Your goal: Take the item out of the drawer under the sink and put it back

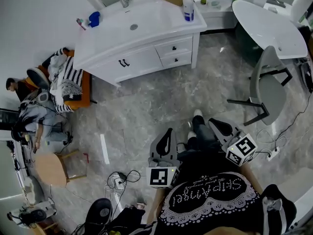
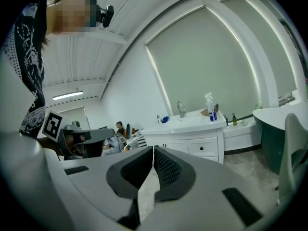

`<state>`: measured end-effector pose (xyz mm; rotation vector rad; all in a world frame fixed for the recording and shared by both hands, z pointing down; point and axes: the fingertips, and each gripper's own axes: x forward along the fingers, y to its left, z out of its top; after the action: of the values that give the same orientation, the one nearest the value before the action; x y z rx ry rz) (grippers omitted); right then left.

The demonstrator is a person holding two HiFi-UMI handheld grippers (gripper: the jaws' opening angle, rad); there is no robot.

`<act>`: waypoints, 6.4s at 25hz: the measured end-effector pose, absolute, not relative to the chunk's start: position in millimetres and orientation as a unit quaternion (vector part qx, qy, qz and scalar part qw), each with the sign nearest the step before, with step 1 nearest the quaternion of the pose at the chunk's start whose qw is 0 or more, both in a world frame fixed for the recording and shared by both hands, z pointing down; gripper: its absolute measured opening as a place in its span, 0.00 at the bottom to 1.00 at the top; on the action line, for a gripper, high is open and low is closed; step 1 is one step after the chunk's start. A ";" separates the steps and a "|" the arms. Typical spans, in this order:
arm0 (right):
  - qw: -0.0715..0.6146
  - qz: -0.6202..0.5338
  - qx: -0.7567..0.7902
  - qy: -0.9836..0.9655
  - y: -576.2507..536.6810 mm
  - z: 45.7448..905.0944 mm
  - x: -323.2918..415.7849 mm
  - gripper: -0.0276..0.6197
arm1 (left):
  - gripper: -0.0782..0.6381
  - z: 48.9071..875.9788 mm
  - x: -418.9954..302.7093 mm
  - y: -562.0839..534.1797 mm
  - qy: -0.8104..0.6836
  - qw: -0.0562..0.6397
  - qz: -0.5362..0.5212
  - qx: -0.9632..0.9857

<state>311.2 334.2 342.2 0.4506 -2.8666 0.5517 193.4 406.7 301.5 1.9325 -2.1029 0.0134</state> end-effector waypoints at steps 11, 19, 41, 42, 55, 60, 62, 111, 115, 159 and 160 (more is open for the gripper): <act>0.109 0.183 0.128 -0.969 267.7 345.6 270.9 0.07 | 0.12 312.1 157.5 349.7 -0.735 0.144 0.023 0.662; 0.100 0.163 0.106 -0.976 198.6 333.1 244.9 0.07 | 0.12 298.7 131.1 286.3 -0.755 0.119 0.014 0.644; 0.081 0.174 0.138 -0.972 122.1 343.9 253.4 0.07 | 0.12 307.3 133.1 217.1 -0.751 0.126 0.028 0.647; 0.081 0.177 0.139 -0.971 121.0 345.4 251.9 0.07 | 0.12 308.4 130.9 215.5 -0.751 0.128 0.030 0.647; 0.101 0.157 0.174 -0.967 89.4 342.4 180.4 0.07 | 0.12 306.9 54.8 170.6 -0.727 0.140 0.026 0.672; 0.100 0.158 0.189 -0.964 82.0 336.1 147.3 0.07 | 0.12 304.1 19.8 155.8 -0.713 0.146 0.028 0.685; 0.099 0.159 0.200 -0.962 79.0 335.6 138.4 0.07 | 0.12 305.5 10.1 151.2 -0.706 0.146 0.028 0.692; 0.083 0.156 0.234 -0.956 5.9 338.0 124.4 0.07 | 0.12 306.2 -13.5 79.9 -0.704 0.145 0.009 0.695; 0.080 0.144 0.227 -0.960 -8.5 337.0 128.9 0.07 | 0.12 305.6 -8.5 69.2 -0.712 0.136 0.005 0.689; 0.105 0.145 0.360 -0.916 -6.9 378.2 82.5 0.07 | 0.12 298.0 -84.0 58.7 -0.629 0.150 0.022 0.762; 0.116 0.146 0.360 -0.914 -8.6 391.7 78.8 0.07 | 0.12 301.4 -89.0 63.4 -0.631 0.154 0.025 0.760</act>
<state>78.8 -8.6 391.7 1.0540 -2.6779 0.4262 -89.0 63.4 301.4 2.1804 -1.8079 0.0705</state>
